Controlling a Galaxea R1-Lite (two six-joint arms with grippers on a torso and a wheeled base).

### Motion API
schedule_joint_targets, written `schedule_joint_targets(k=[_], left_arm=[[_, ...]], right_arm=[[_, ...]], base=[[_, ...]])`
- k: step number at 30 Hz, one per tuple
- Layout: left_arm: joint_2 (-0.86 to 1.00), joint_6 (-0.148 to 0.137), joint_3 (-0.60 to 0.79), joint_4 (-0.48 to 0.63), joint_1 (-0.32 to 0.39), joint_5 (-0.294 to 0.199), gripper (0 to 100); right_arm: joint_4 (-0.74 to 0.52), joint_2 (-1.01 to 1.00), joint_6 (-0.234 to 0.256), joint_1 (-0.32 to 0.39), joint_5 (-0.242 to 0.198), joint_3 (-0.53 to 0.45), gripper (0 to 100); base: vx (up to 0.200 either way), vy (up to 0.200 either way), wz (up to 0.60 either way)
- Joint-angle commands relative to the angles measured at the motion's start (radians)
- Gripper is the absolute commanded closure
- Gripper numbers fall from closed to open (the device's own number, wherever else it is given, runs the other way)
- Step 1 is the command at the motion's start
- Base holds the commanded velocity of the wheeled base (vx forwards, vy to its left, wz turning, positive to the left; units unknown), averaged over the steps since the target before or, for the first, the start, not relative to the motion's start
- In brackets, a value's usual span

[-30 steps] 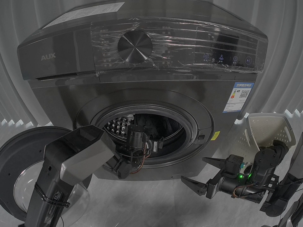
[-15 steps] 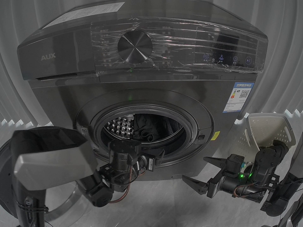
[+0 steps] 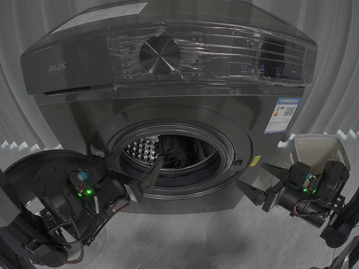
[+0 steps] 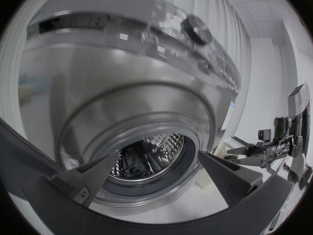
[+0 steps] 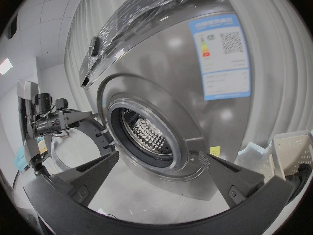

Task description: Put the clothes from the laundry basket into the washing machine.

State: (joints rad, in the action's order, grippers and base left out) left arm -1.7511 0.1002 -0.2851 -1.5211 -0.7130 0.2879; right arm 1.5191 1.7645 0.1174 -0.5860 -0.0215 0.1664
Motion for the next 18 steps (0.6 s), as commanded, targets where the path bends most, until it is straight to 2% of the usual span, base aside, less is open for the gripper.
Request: schedule_joint_targets(k=[1,4,9,16,18], left_arm=[[0.105,-0.008,0.044,-0.022,0.024,0.037,0],[0.142,-0.014,0.061,-0.016,0.075,0.033,0],[0.148,-0.027,0.063,0.001,0.078,0.031,0],[0.143,-0.022,0.087,-0.011,0.073,0.031,0],[0.156,-0.025,0.092,-0.01,0.075,0.04,0]], right_arm=[[-0.005,-0.072,0.004,0.029,0.018,-0.011,0],[-0.005,-0.077,0.004,0.035,0.018,-0.018,0],[-0.005,-0.074,0.004,0.044,0.02,-0.019,0],[-0.005,-0.079,0.005,0.051,0.021,-0.022,0],[-0.005,-0.088,0.007,0.078,0.02,-0.033,0]], base=[[0.0,0.0,0.0],[0.0,0.0,0.0],[-0.2,0.0,0.0],[-0.2,0.0,0.0],[-0.2,0.0,0.0]])
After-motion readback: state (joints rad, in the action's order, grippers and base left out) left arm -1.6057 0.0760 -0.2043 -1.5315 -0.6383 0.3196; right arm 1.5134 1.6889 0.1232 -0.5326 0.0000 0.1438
